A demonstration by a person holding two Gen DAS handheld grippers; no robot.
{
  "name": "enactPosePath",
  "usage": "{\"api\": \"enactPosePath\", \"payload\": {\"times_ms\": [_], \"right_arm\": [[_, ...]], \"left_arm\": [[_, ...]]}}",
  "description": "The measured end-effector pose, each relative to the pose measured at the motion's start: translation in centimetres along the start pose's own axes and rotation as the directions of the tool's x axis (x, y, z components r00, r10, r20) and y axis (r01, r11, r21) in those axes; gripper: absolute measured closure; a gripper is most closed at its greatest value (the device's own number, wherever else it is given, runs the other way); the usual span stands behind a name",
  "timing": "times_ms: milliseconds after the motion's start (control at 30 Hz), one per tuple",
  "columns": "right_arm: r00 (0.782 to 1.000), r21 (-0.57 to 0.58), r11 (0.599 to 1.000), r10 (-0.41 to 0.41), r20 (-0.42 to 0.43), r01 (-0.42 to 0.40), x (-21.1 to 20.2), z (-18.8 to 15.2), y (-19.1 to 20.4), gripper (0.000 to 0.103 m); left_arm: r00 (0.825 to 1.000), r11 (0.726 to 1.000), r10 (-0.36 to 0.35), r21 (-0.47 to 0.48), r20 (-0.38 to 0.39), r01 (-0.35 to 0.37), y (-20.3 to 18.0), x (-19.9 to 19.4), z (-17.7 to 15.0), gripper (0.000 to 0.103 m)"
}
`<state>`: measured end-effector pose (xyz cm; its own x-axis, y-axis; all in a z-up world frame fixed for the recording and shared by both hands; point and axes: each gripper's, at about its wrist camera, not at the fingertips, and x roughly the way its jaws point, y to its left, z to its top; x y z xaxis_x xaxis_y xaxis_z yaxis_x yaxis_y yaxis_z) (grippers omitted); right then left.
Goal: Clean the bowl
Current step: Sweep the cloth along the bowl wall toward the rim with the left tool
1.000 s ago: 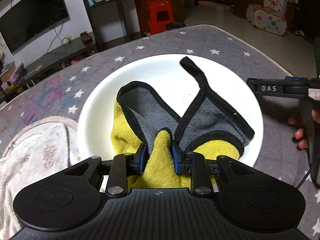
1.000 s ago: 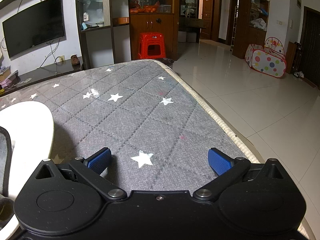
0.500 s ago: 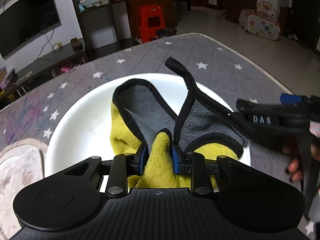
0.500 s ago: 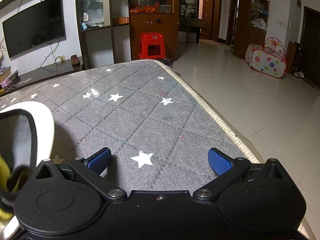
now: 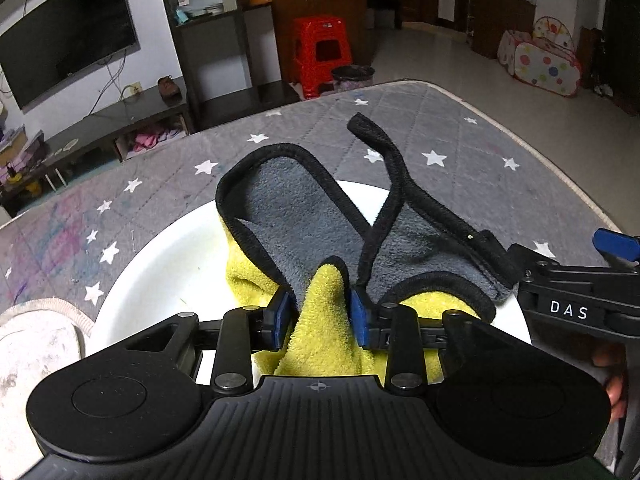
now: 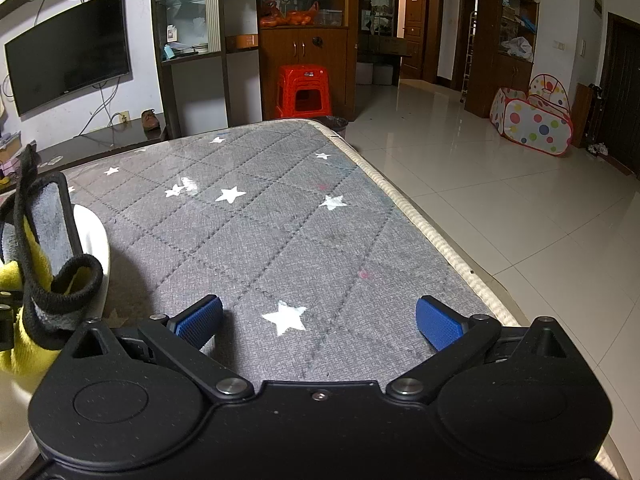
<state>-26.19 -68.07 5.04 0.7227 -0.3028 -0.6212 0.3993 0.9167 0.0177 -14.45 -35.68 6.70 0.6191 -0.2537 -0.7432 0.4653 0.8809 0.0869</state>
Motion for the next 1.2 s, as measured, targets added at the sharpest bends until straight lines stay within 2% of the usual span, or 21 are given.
{"api": "enactPosePath", "payload": {"times_ms": [433, 767, 1000, 1200], "right_arm": [[1.0, 0.0, 1.0, 0.0, 0.0, 0.0, 0.0, 0.0, 0.0, 0.0], [1.0, 0.0, 1.0, 0.0, 0.0, 0.0, 0.0, 0.0, -0.1, 0.0], [1.0, 0.0, 1.0, 0.0, 0.0, 0.0, 0.0, 0.0, -0.1, 0.0], [1.0, 0.0, 1.0, 0.0, 0.0, 0.0, 0.0, 0.0, -0.1, 0.0]], "left_arm": [[0.999, 0.999, 0.038, -0.009, -0.004, -0.038, 1.2, -1.3, -1.4, 0.067], [0.999, 0.999, 0.04, 0.005, -0.032, -0.039, 2.2, -3.2, -3.2, 0.068], [0.997, 1.0, -0.014, -0.013, -0.07, 0.014, 2.7, -5.0, -4.8, 0.071], [0.997, 0.999, -0.036, 0.0, -0.071, 0.036, 2.0, -5.0, -4.8, 0.074]]}}
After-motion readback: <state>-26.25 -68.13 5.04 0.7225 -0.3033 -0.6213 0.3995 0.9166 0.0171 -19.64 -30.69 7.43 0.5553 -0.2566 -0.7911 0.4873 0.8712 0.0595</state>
